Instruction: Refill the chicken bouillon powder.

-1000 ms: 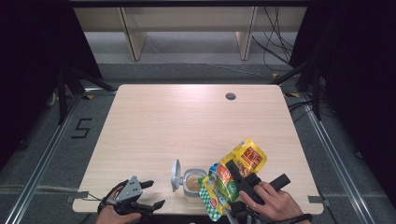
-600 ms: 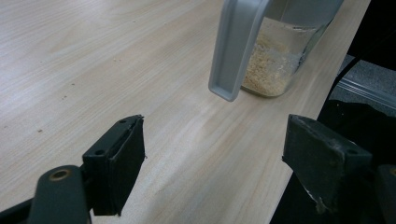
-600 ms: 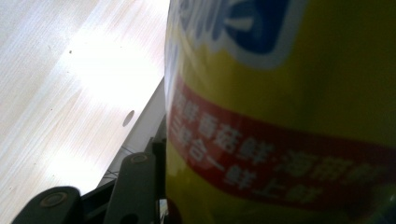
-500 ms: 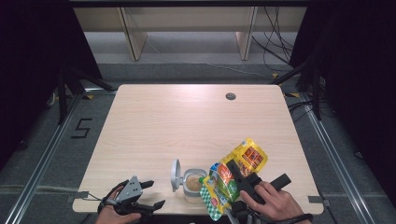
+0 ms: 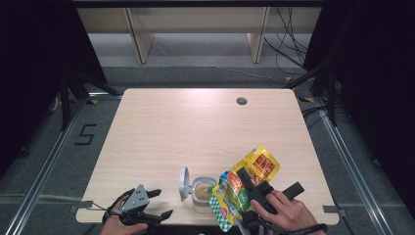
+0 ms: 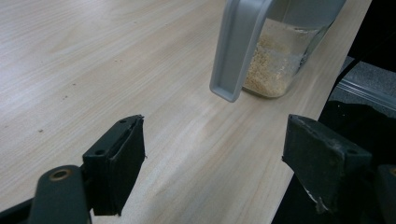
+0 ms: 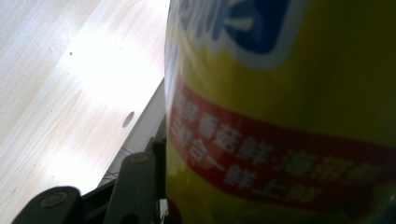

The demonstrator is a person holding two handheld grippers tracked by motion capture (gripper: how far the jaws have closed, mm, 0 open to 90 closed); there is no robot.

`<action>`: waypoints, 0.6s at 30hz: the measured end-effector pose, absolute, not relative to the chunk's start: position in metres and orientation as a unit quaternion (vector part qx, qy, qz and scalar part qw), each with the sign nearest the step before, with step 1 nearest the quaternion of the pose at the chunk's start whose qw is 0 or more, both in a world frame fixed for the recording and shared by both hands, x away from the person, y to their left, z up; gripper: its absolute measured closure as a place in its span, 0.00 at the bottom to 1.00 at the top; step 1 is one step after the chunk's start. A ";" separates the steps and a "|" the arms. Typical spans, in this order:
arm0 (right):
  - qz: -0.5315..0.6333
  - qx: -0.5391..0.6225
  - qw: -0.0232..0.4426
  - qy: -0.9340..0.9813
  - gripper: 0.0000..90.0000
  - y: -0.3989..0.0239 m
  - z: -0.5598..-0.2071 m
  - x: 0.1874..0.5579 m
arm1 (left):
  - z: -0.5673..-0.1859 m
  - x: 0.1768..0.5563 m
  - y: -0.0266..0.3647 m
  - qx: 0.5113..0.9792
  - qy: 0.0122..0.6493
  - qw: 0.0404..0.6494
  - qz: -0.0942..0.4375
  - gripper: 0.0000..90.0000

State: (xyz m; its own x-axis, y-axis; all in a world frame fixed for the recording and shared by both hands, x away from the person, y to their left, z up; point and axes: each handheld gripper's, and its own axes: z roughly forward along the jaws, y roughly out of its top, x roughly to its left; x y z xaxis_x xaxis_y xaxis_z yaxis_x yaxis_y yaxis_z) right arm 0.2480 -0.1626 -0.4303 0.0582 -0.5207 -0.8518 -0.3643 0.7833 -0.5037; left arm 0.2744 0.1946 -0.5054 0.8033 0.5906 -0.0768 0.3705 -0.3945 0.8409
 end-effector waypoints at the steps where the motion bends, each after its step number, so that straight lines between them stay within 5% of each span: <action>1: -0.060 -0.324 0.652 0.683 0.65 -0.163 -0.430 0.248 | -0.505 0.275 0.196 0.833 0.282 0.461 0.120 0.23; 18: -0.060 -0.325 0.652 0.682 0.65 -0.162 -0.430 0.247 | -0.504 0.275 0.196 0.833 0.277 0.463 0.126 0.23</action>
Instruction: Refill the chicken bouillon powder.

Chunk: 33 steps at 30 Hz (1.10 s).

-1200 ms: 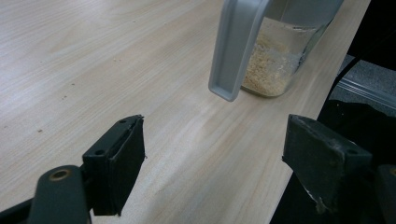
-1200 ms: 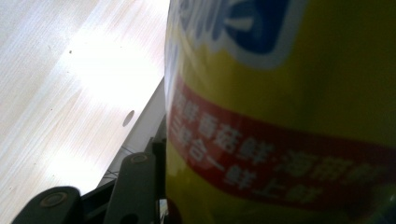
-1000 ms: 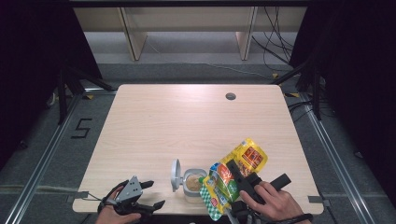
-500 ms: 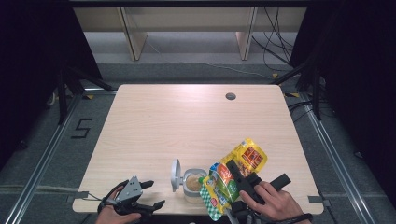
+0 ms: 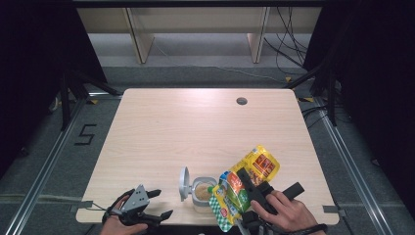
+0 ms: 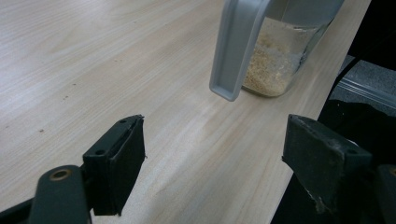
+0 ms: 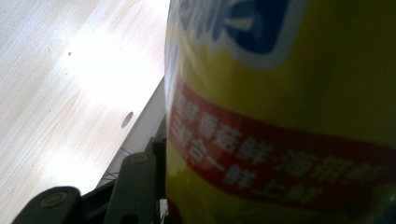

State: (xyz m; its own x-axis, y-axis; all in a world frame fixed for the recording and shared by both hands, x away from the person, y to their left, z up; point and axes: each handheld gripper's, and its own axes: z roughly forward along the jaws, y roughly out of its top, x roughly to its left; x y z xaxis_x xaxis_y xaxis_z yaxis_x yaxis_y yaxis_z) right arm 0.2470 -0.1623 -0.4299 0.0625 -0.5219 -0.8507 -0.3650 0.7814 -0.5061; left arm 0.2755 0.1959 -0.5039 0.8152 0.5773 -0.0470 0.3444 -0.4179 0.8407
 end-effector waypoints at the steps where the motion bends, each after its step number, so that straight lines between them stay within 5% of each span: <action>1: -0.060 -0.325 0.652 0.682 0.65 -0.162 -0.430 0.247 | -0.504 0.276 0.195 0.829 0.274 0.470 0.130 0.23; 33: -0.060 -0.327 0.651 0.682 0.65 -0.162 -0.431 0.247 | -0.504 0.274 0.196 0.830 0.283 0.463 0.128 0.23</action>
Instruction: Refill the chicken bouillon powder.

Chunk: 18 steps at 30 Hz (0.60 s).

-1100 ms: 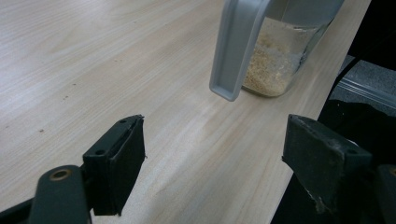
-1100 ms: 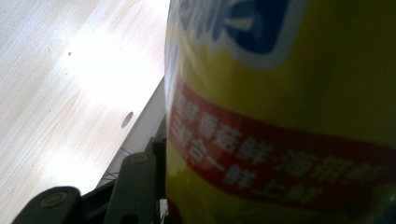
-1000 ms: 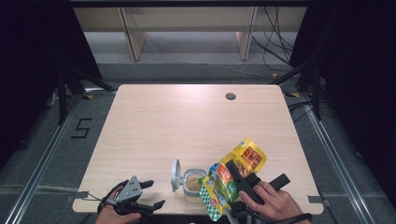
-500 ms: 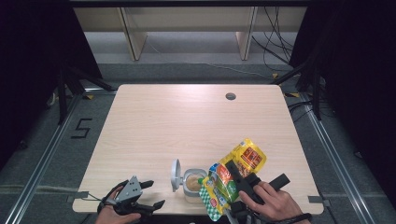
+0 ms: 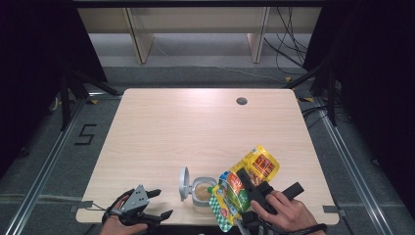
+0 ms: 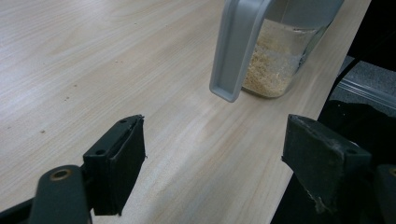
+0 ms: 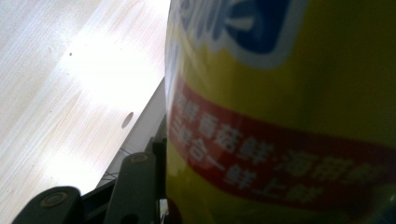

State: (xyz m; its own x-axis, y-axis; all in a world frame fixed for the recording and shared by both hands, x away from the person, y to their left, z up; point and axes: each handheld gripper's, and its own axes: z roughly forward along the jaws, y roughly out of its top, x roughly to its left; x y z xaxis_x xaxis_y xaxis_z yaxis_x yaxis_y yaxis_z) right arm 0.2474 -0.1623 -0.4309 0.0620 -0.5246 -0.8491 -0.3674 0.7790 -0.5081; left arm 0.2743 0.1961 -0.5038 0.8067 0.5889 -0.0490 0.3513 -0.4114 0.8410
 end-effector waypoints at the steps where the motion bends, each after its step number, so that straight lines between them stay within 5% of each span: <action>1: -0.061 -0.327 0.651 0.682 0.65 -0.162 -0.431 0.247 | -0.504 0.274 0.196 0.830 0.283 0.463 0.128 0.23; 18: -0.061 -0.327 0.650 0.684 0.65 -0.163 -0.430 0.248 | -0.504 0.275 0.196 0.829 0.285 0.465 0.125 0.23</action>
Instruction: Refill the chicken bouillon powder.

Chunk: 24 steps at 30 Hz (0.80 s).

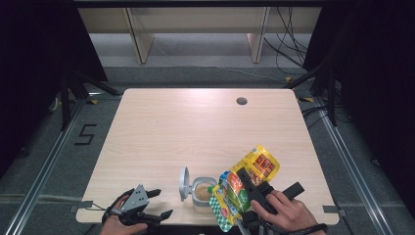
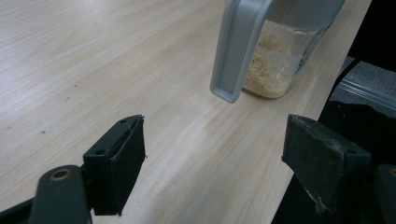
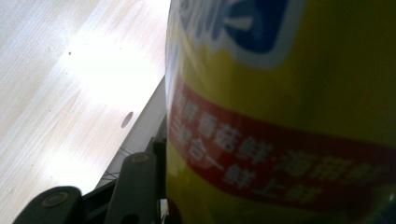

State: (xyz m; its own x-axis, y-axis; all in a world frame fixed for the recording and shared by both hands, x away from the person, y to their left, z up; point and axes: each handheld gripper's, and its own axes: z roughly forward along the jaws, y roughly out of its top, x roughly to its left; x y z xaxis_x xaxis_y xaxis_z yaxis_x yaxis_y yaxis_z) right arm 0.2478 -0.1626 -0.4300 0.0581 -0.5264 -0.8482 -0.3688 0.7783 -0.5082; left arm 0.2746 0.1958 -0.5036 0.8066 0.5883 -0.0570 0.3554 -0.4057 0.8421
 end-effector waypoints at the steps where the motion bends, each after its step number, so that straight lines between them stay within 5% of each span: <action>1: -0.060 -0.326 0.652 0.681 0.65 -0.163 -0.430 0.248 | -0.504 0.274 0.196 0.830 0.284 0.463 0.127 0.23; 24: -0.056 -0.322 0.652 0.684 0.67 -0.164 -0.429 0.247 | -0.503 0.275 0.196 0.828 0.286 0.468 0.121 0.23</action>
State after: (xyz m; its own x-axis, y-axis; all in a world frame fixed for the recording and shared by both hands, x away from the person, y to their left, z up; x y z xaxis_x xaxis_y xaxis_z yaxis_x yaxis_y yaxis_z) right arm 0.2473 -0.1637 -0.4294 0.0575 -0.5133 -0.8563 -0.3680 0.7864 -0.4961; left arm 0.2747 0.1958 -0.5033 0.8076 0.5858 -0.0675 0.3600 -0.3991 0.8433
